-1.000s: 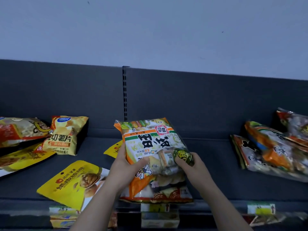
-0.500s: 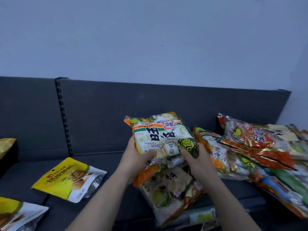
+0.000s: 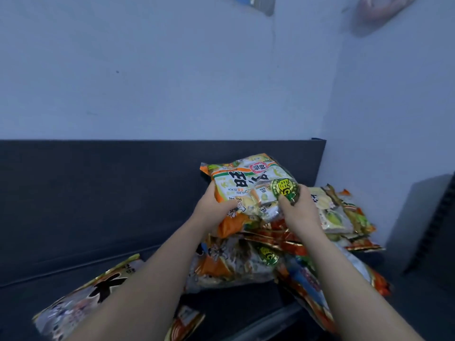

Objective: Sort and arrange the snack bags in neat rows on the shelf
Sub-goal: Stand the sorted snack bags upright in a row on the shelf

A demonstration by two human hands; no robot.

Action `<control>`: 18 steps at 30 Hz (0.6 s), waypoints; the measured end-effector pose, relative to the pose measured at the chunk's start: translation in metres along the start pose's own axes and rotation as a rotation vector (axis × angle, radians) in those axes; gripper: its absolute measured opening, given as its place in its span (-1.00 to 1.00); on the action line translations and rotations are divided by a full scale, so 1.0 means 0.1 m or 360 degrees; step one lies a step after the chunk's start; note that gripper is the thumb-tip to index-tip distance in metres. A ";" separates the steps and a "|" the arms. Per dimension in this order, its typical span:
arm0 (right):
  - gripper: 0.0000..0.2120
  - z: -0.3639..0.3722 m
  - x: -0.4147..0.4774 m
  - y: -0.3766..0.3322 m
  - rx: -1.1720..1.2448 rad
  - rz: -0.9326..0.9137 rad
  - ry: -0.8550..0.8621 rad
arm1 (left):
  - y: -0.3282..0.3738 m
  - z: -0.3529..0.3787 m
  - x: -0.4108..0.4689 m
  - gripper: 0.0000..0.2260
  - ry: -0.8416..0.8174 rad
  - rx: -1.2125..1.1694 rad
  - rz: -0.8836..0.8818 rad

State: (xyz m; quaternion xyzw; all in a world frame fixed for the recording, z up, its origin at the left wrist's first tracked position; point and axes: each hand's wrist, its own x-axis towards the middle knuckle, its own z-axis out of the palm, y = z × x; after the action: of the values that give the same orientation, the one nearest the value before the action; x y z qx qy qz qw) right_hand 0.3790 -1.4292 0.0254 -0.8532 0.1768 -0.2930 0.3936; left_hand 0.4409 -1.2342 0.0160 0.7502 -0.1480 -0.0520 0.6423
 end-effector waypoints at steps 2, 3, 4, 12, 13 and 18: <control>-0.41 0.03 0.11 0.14 -0.0362 0.0018 -0.0028 | -0.09 0.13 0.14 -0.36 -0.0014 0.0217 -0.0033; -0.36 0.06 0.13 0.20 -0.0540 -0.0016 -0.0072 | -0.13 0.18 0.16 -0.35 -0.0022 0.0343 -0.0070; -0.37 0.10 0.14 0.26 -0.0657 -0.0056 -0.0129 | -0.17 0.22 0.19 -0.34 -0.0025 0.0451 -0.0110; -0.42 0.07 0.06 0.13 -0.0844 -0.0238 -0.0068 | -0.11 0.11 0.02 -0.58 0.0208 0.0879 0.0003; -0.44 0.09 0.00 0.06 -0.0836 -0.0338 -0.0038 | -0.07 0.07 -0.07 -0.60 0.0268 0.0914 0.0033; -0.53 0.40 -0.37 -0.34 -0.0646 -0.0752 -0.0123 | -0.07 -0.26 -0.61 -0.49 0.0532 0.1176 0.0035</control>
State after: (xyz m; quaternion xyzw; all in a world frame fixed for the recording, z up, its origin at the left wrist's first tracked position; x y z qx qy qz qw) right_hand 0.3787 -1.3656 0.0180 -0.9423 0.0135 -0.3025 0.1428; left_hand 0.3912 -1.1908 0.0065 0.9270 -0.0583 0.1343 0.3453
